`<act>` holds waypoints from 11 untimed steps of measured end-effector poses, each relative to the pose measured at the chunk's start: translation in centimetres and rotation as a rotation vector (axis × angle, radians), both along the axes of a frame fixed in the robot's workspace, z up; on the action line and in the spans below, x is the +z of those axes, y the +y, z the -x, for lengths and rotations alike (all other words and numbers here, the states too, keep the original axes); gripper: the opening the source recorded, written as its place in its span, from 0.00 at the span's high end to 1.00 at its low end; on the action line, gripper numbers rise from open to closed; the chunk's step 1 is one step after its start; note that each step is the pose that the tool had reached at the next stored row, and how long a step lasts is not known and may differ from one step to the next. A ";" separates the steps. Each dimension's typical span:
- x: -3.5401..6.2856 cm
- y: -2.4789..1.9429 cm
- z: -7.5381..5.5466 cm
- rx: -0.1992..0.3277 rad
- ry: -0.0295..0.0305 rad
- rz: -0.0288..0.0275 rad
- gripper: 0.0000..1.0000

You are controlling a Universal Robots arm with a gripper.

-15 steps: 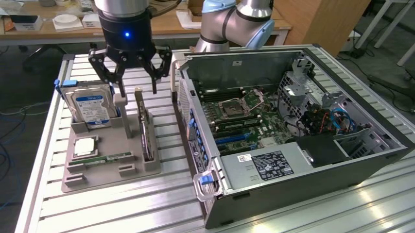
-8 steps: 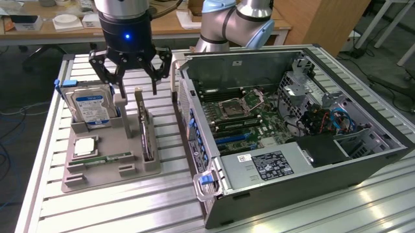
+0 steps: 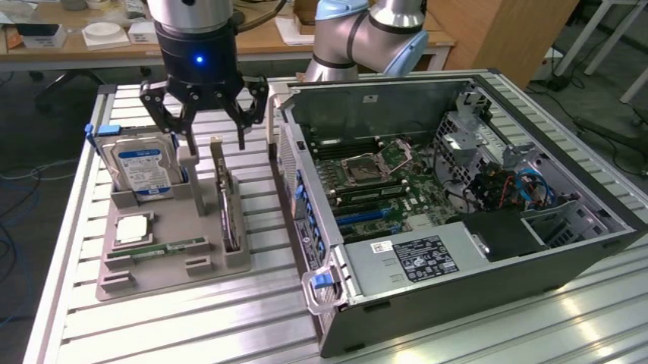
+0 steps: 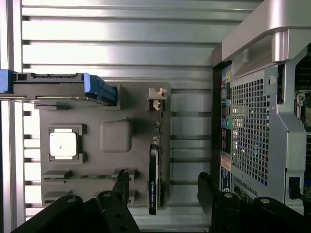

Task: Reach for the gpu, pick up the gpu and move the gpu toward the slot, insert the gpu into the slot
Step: 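Pick up the gpu and move the gpu toward the slot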

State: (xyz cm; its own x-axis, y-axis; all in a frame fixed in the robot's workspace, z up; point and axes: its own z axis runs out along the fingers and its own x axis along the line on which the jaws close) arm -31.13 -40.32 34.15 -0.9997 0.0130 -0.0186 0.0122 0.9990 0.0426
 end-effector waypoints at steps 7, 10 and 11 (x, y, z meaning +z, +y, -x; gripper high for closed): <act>-0.28 0.00 0.0 0.000 0.0000 0.0000 0.32; -0.41 0.00 0.0 0.000 0.0000 0.0000 0.32; -0.46 0.00 0.0 0.000 0.0000 0.0000 0.32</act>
State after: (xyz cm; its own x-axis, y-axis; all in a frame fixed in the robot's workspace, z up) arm -31.13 -40.32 33.69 -0.9997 0.0131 -0.0186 0.0123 0.9990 0.0426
